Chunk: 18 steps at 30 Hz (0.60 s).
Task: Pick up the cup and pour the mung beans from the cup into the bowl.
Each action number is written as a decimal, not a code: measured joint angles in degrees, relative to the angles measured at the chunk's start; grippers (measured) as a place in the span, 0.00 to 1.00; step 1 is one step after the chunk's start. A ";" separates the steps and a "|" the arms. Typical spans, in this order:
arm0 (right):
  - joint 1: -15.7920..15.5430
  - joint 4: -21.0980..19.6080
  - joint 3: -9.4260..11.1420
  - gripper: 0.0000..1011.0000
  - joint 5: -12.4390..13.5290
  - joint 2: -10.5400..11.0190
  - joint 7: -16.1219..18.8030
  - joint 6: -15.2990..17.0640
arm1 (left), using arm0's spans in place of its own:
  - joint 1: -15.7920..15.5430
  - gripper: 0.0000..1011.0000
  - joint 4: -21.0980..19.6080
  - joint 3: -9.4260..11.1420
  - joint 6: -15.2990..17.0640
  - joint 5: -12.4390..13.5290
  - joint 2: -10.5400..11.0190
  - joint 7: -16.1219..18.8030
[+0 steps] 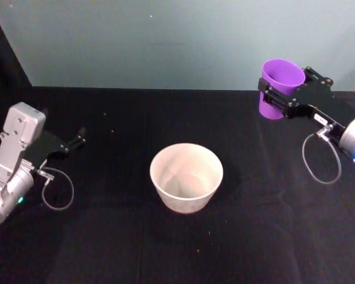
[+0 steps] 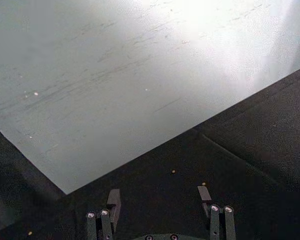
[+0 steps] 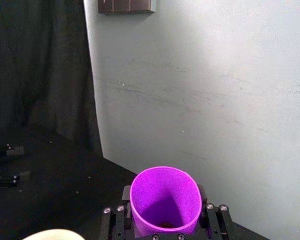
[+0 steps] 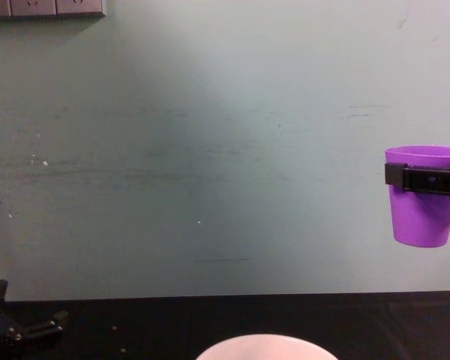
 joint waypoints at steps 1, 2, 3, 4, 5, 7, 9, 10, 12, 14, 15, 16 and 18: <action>0.00 0.01 -0.01 0.73 -0.01 0.00 0.00 -0.01 | 0.00 0.99 0.00 0.00 0.00 0.00 0.00 0.00; -0.01 0.02 -0.01 0.73 -0.02 -0.01 0.00 -0.03 | 0.00 0.99 0.00 0.00 0.00 0.00 0.00 0.00; -0.02 0.04 -0.02 0.73 -0.04 -0.01 0.00 -0.07 | 0.00 0.99 0.00 0.00 0.00 0.00 0.00 0.00; -0.02 0.05 -0.03 0.73 -0.05 -0.01 -0.01 -0.09 | 0.00 0.99 0.00 0.00 0.00 0.00 0.00 0.00; -0.02 0.06 -0.03 0.73 -0.05 -0.02 -0.01 -0.11 | 0.00 0.99 0.00 0.00 0.00 0.00 0.00 0.00; -0.02 0.09 -0.05 0.73 -0.08 -0.03 -0.01 -0.15 | 0.00 0.99 0.00 0.00 0.00 0.00 0.00 0.00; -0.02 0.11 -0.06 0.73 -0.09 -0.04 -0.02 -0.18 | 0.00 0.99 0.00 0.00 0.00 0.00 0.00 0.00; -0.02 0.12 -0.07 0.73 -0.10 -0.04 -0.02 -0.19 | 0.00 0.99 0.00 0.00 0.00 0.00 0.00 0.00; -0.02 0.14 -0.08 0.73 -0.11 -0.06 -0.03 -0.21 | 0.00 0.99 0.00 0.00 0.00 0.00 0.00 0.00; -0.02 0.14 -0.09 0.73 -0.11 -0.06 -0.03 -0.22 | 0.00 0.99 0.00 0.00 0.00 0.00 0.00 0.00; -0.02 0.14 -0.10 0.73 -0.12 -0.06 -0.03 -0.23 | 0.00 0.99 0.00 0.00 0.00 0.00 0.00 0.00; -0.02 0.15 -0.11 0.73 -0.12 -0.06 -0.04 -0.24 | 0.00 0.99 0.00 0.00 0.00 0.00 0.00 0.00; -0.02 0.17 -0.12 0.73 -0.14 -0.06 -0.04 -0.26 | 0.00 0.99 0.00 0.00 0.00 0.00 0.00 0.00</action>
